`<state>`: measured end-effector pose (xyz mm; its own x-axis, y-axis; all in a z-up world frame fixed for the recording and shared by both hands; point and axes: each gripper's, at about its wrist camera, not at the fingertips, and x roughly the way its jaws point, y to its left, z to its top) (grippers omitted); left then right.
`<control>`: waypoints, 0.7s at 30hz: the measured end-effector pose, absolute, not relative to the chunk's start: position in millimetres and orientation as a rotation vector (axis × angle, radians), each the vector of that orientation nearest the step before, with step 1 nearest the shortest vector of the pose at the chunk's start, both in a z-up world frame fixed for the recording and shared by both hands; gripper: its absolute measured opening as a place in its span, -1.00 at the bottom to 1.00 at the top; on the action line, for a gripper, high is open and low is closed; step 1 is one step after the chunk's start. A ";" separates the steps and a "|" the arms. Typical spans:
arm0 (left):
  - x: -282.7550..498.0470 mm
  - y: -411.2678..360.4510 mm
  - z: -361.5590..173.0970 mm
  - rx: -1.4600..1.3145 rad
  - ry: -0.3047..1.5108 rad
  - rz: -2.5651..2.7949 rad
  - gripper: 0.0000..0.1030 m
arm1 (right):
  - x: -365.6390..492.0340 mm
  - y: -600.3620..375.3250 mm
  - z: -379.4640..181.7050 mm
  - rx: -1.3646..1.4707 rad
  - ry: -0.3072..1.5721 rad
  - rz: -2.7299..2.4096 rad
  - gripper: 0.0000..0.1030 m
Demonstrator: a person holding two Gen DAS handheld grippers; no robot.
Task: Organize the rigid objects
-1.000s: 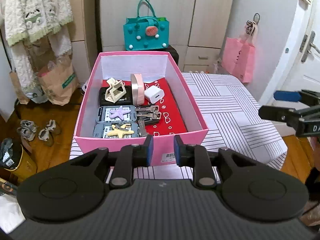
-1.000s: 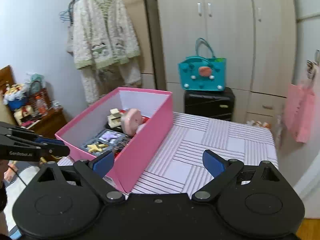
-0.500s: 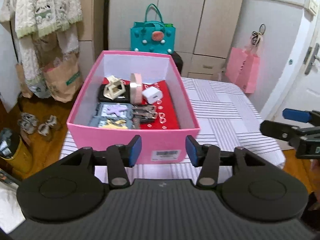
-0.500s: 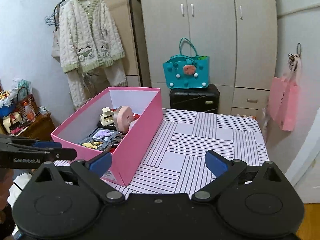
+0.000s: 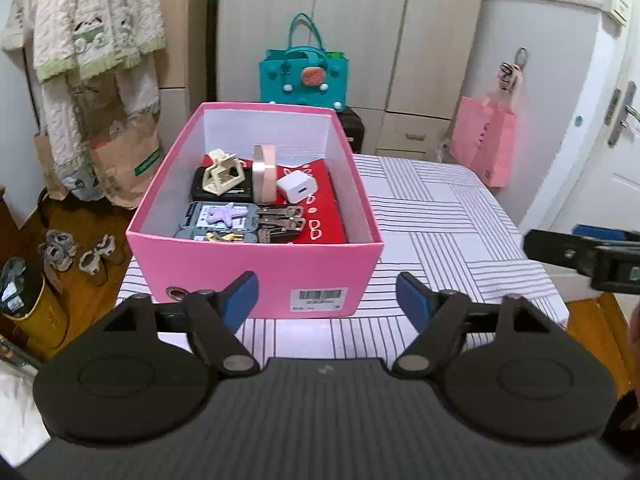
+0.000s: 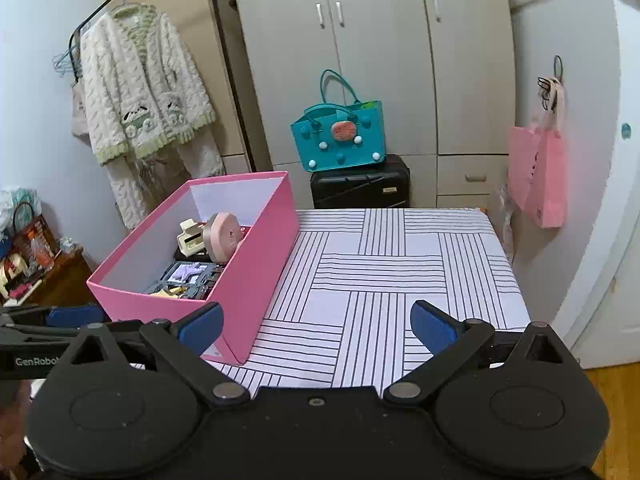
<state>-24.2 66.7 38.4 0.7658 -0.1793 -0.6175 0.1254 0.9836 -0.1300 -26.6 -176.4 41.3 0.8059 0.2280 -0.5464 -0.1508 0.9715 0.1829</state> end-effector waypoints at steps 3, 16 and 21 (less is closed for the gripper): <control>-25.1 66.8 36.1 -0.084 0.663 -0.120 0.74 | -29.9 -179.0 40.6 0.142 0.588 0.189 0.96; -35.0 56.6 29.0 -0.046 0.667 -0.088 0.92 | -50.5 -175.3 29.7 0.134 0.536 0.163 0.96; -38.5 54.4 29.3 -0.031 0.657 -0.075 0.92 | -54.9 -178.3 27.6 0.135 0.522 0.141 0.96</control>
<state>-38.4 54.4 29.3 0.7890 -0.0798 -0.6092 0.0603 0.9968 -0.0525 -54.9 -178.3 27.6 0.8575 0.1684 -0.4861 -0.0999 0.9814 0.1637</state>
